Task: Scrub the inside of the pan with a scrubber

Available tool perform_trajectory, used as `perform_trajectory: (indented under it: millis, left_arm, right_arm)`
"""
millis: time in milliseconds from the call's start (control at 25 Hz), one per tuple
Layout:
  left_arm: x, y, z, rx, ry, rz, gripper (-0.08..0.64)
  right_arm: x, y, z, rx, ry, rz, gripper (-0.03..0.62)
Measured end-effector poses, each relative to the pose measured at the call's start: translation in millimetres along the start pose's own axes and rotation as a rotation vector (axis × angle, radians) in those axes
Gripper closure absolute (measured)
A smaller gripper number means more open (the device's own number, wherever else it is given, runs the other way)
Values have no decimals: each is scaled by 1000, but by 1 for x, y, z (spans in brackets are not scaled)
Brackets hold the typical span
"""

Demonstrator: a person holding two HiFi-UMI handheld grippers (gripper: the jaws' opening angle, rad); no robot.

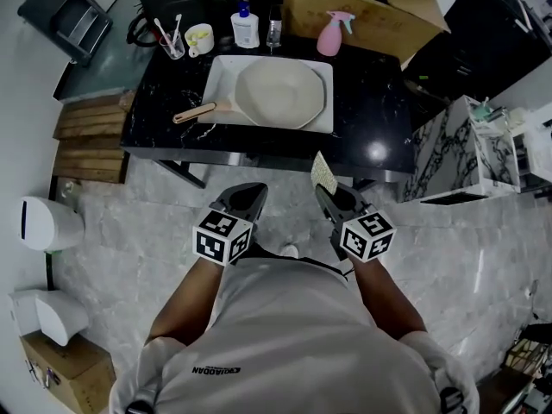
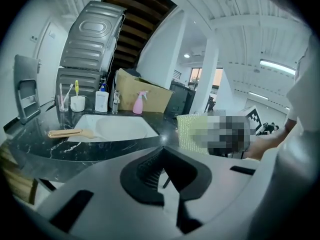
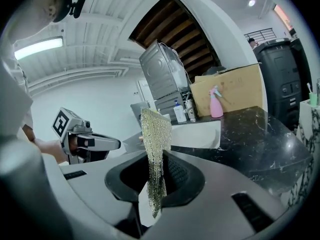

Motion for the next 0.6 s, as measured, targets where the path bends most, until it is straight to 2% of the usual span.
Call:
perform_trajectory:
  millis: [240, 440, 600]
  left_arm:
    - [-5, 0, 5, 14, -23, -44, 546]
    - [-17, 8, 1, 72, -52, -30, 546]
    - [-26, 10, -10, 80, -61, -14, 546]
  right_arm:
    - [-8, 2, -11, 22, -21, 9, 518]
    - [-3, 8, -30, 8, -35, 11, 518]
    - [4, 9, -44, -10, -42, 17, 518]
Point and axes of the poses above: the fingertips, and each gripper's own axes: x forward along the fingers, z to its right, y out of its top, the point moved 6 cm from there along -x, backward along the fingers, and after that the axes turned 5 degrees about z, right-handed, at the moved point
